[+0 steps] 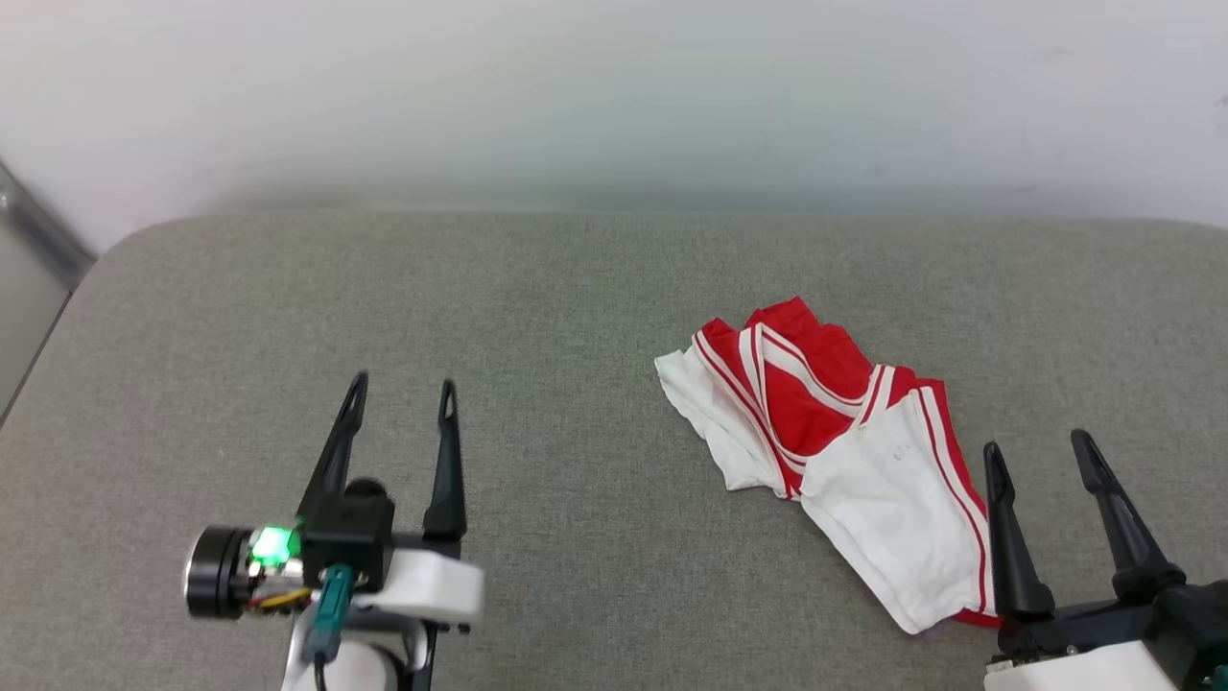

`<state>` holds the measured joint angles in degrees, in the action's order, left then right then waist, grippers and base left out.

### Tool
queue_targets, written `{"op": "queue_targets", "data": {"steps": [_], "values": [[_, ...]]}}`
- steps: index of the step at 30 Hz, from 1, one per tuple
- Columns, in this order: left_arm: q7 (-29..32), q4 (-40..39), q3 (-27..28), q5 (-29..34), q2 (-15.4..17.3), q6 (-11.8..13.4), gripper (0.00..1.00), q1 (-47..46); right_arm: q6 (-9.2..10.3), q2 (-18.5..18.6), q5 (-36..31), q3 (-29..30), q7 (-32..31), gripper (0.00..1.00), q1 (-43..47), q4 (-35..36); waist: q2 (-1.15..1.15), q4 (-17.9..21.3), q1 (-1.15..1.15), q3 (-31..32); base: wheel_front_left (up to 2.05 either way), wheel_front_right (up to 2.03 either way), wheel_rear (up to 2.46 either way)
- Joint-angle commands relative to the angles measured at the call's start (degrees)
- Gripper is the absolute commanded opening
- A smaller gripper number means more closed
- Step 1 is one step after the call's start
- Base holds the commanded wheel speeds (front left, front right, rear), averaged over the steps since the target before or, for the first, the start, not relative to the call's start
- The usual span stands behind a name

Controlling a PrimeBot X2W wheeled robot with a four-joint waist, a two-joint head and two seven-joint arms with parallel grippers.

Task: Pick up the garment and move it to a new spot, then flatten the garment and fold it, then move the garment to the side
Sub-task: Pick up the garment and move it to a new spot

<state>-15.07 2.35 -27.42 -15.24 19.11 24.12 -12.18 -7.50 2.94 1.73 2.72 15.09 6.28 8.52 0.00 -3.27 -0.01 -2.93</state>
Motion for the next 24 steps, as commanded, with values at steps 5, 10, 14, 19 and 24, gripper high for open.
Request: {"op": "queue_targets", "data": {"steps": [5, 10, 14, 19, 24], "values": [[-0.1, -1.2, 5.0, 3.9, -2.3, -2.0, 1.00, 7.7, 0.02, -0.1, 0.1, -0.1, 0.1, 1.00, 2.1, -0.5, 0.00, 0.0, 0.01, 1.9, 0.00, 0.00, 0.00], [-0.1, -1.7, 7.3, 6.0, -4.1, -3.6, 1.00, 10.8, 0.02, -0.1, 0.1, -0.1, 0.1, 1.00, 2.9, -1.0, 0.00, 0.0, 0.01, 2.4, 0.00, 0.00, 0.00], [-0.1, -1.6, 9.5, 7.6, -5.6, -5.0, 1.00, 12.8, 0.02, -0.1, 0.2, 0.0, 0.1, 1.00, 3.6, -1.7, 0.00, 0.2, 0.01, 2.8, 0.00, 0.00, 0.00], [-0.1, -1.3, 11.9, 9.0, -7.0, -6.7, 1.00, 14.7, 0.02, -0.1, 0.4, 0.0, 0.1, 1.00, 4.4, -2.4, 0.00, 0.6, 0.01, 3.2, 0.00, 0.00, 0.00], [-0.2, -1.1, 13.5, 10.3, -8.3, -8.3, 1.00, 15.8, 0.02, -0.1, 0.6, -0.1, 0.1, 1.00, 4.6, -2.6, 0.00, 0.7, 0.01, 3.5, 0.00, 0.00, 0.00]]}}
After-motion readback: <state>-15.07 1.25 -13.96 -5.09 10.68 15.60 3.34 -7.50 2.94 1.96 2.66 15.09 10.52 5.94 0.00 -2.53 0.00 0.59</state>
